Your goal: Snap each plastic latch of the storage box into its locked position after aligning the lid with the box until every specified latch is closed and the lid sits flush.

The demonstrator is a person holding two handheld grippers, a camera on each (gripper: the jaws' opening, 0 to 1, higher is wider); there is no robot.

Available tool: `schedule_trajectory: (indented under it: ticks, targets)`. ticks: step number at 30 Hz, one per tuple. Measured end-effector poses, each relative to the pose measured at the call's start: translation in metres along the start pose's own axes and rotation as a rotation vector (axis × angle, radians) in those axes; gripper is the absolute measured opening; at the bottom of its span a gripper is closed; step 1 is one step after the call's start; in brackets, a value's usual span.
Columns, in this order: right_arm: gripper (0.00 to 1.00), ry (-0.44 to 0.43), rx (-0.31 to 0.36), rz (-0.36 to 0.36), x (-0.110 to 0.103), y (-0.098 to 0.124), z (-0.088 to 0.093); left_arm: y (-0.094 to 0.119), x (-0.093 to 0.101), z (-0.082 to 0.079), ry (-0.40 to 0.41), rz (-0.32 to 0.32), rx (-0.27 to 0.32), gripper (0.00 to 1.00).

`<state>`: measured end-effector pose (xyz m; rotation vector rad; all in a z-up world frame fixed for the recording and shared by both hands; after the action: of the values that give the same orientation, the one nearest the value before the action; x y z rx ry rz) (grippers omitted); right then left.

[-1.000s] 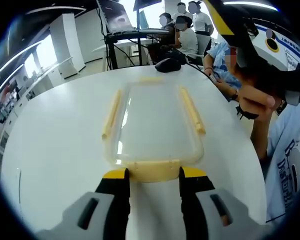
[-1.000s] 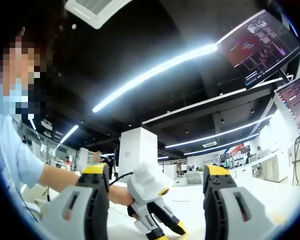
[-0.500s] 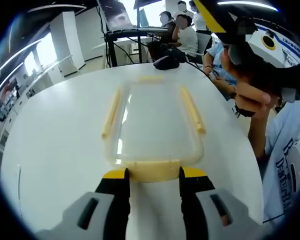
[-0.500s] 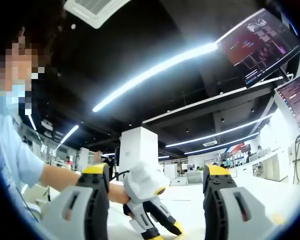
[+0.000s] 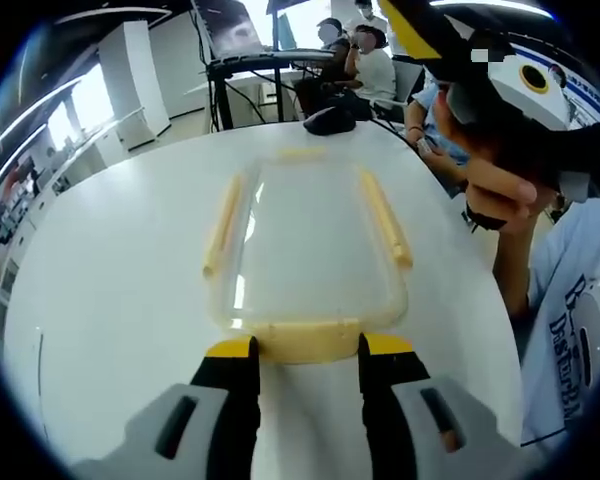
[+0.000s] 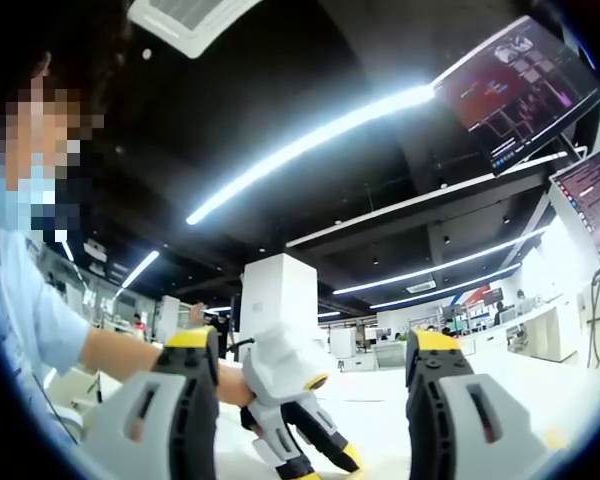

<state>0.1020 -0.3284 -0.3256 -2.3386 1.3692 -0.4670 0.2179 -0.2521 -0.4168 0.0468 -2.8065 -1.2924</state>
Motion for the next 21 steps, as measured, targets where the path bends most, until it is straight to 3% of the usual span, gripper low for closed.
schedule_trajectory:
  ticks: [21]
  targets:
    - [0.76,0.003,-0.007,-0.006,-0.0015,-0.0014,0.0,0.0084,0.0084,0.0082,0.008,-0.002,-0.017,0.38]
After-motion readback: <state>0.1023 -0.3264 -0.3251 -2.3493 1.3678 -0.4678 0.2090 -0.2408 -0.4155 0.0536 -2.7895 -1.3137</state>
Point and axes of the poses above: the point that each gripper's makers call its tool centre point, and the gripper's own axes: y roughly backward along the fingers, x roughly to its right, z roughly out of its underside, the point moved 7 cm from there along y, roughly backward along the fingers, and after that the axes turned 5 degrees about y, right-handed, at the moved point
